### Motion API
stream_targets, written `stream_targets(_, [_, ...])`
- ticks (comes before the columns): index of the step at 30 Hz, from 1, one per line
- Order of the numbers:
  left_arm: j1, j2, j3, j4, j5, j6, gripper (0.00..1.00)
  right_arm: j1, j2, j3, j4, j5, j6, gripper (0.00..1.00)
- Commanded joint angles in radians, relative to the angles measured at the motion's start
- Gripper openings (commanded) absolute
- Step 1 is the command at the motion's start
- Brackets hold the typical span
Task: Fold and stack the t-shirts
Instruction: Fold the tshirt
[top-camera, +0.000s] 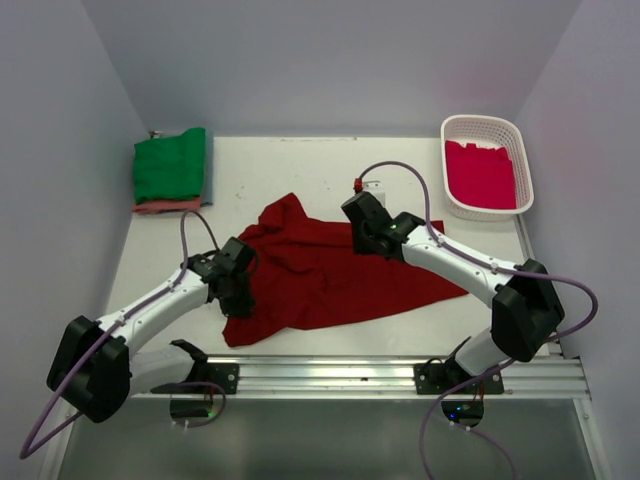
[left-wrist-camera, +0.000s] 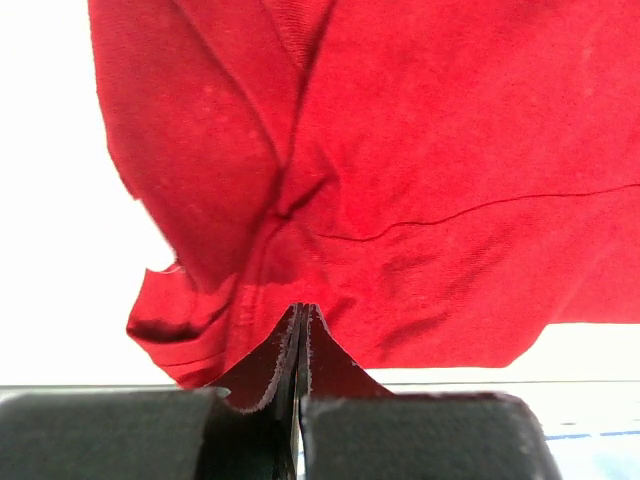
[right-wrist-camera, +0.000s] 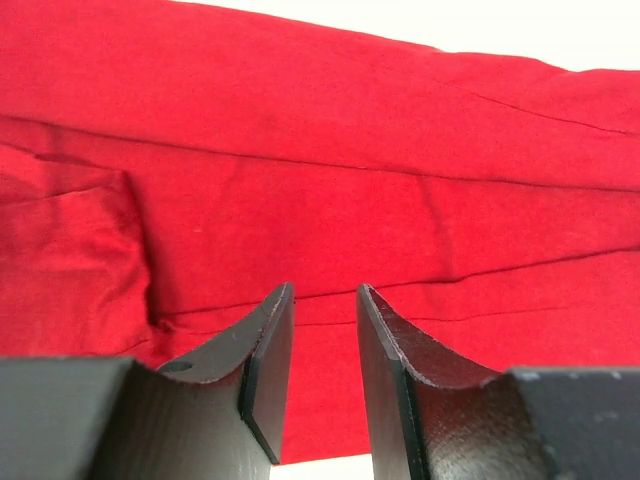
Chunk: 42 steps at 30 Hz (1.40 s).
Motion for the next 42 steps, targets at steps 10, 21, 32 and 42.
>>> stream_targets(10, [0.015, -0.089, 0.085, 0.111, -0.017, 0.079, 0.00, -0.005, -0.088, -0.063, 0.073, -0.075, -0.030, 0.22])
stream_targets(21, [-0.032, -0.007, -0.107, 0.585, 0.091, 0.127, 0.00, -0.005, -0.097, -0.075, 0.070, -0.076, -0.041, 0.06])
stream_targets(32, [-0.077, 0.190, -0.021, 0.274, -0.081, 0.112, 0.00, -0.005, -0.117, -0.083, 0.049, -0.053, -0.044, 0.06])
stream_targets(42, [-0.158, 0.322, -0.087, 0.196, 0.067, 0.044, 0.00, -0.005, -0.106, -0.077, 0.047, -0.041, -0.065, 0.06])
